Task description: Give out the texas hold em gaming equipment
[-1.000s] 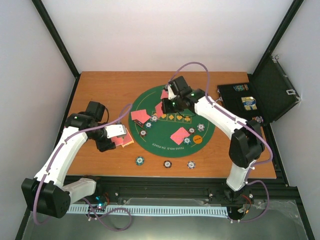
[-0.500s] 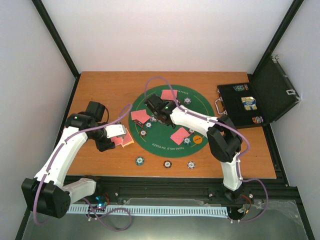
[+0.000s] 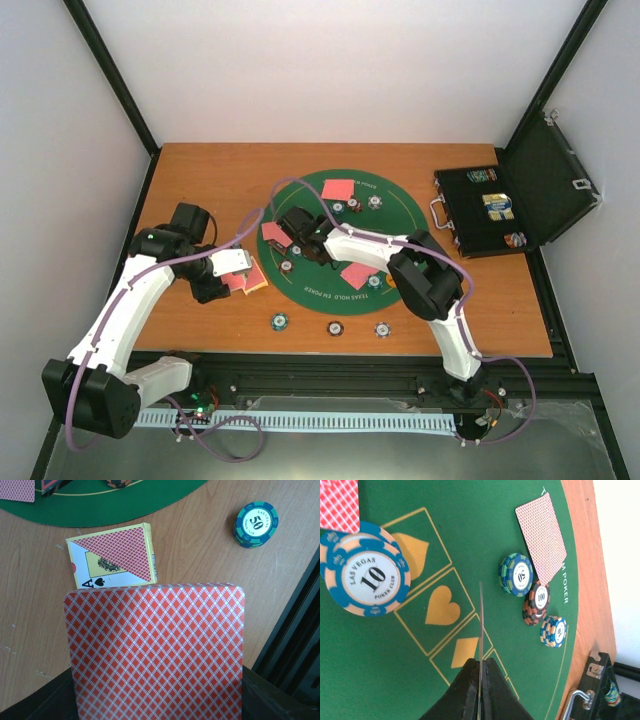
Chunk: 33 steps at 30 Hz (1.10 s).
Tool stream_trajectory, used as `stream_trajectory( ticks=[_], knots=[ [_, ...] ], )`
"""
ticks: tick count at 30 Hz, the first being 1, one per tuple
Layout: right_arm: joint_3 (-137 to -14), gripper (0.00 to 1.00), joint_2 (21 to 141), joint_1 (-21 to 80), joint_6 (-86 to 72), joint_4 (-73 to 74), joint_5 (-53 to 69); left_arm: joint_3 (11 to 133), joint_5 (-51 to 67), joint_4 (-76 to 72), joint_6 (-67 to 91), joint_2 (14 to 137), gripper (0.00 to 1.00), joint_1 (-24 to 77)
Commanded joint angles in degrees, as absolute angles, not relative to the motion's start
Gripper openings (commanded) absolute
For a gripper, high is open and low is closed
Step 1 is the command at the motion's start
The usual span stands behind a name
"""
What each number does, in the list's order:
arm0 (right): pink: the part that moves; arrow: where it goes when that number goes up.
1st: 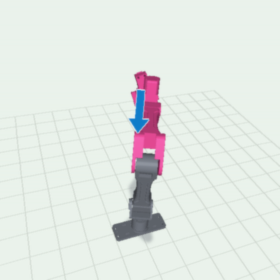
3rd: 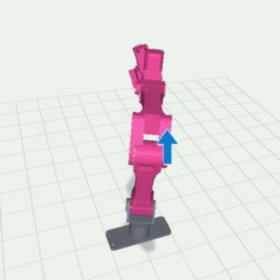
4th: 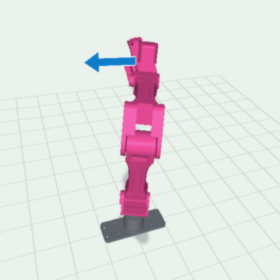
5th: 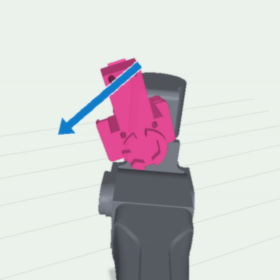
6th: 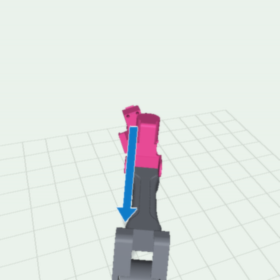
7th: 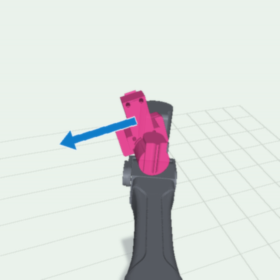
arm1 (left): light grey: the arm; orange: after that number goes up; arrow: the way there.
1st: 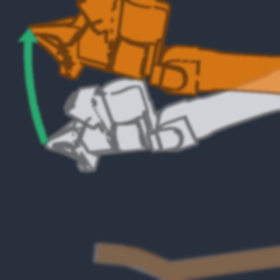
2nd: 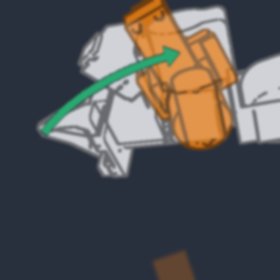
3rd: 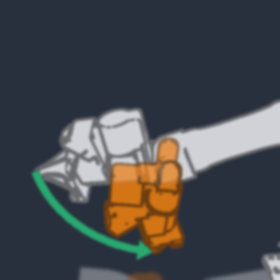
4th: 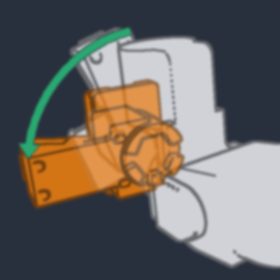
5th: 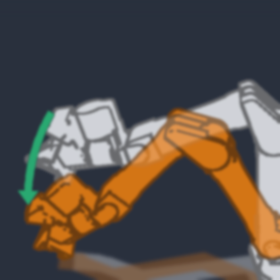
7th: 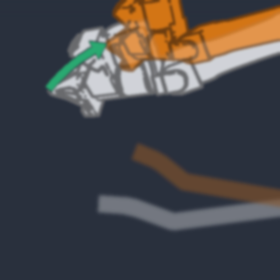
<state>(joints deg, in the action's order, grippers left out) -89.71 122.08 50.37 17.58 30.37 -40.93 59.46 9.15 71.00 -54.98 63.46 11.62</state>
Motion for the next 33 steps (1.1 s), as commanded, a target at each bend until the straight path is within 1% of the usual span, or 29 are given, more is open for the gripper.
stream_trajectory(
  ticks=[1,3,4,5,7,14,15,16,18,19,22,26,30,33],
  knots=[
    [-89.44,0.12,122.44,51.35,18.98,29.39,-39.77,60.32,9.10,71.81,-55.20,62.30,0.01,11.42],
    [-89.46,0.23,122.56,51.50,18.47,31.16,-38.08,60.38,9.22,71.89,-55.33,62.02,0.01,11.43],
    [-89.28,0.33,122.54,51.58,17.91,32.00,-37.24,60.38,9.30,71.89,-55.40,61.83,0.01,11.43],
    [-88.92,0.39,122.39,51.59,17.54,32.49,-36.46,60.39,9.38,71.94,-55.42,61.73,0.01,11.43],
    [-87.77,0.47,121.98,51.76,16.96,33.09,-35.40,60.54,9.36,72.00,-55.54,61.53,0.01,11.43],
    [-83.39,0.50,117.79,52.03,11.32,34.04,-29.84,61.02,9.37,71.89,-55.86,61.86,0.01,11.43],
    [-82.86,0.52,117.07,52.03,10.35,34.09,-28.78,61.12,9.52,71.94,-55.77,61.99,0.01,11.43],
    [-82.32,0.55,116.61,52.03,9.42,34.23,-27.94,61.17,9.64,71.98,-55.73,62.13,0.01,11.43],
    [-81.88,0.68,115.74,51.92,6.59,35.24,-26.39,61.42,9.96,72.00,-55.60,62.35,0.01,11.42],
    [-81.65,0.71,114.84,51.59,4.91,35.41,-24.83,61.48,10.17,72.03,-55.40,62.40,0.01,11.43],
    [-79.09,0.73,109.54,48.83,-0.73,32.51,-18.76,61.78,10.78,72.07,-55.22,62.64,0.01,11.43],
    [-76.81,0.73,104.46,42.32,-9.05,30.23,-5.64,61.95,10.51,72.39,-55.27,62.65,0.01,11.43],
    [-77.35,0.72,104.20,40.78,-16.31,31.06,0.01,62.20,10.78,72.62,-55.70,62.07,0.01,11.43],
    [-74.43,0.74,101.20,40.78,-22.22,27.83,2.43,62.44,11.11,72.56,-55.91,62.24,0.01,11.43]
  ],
)
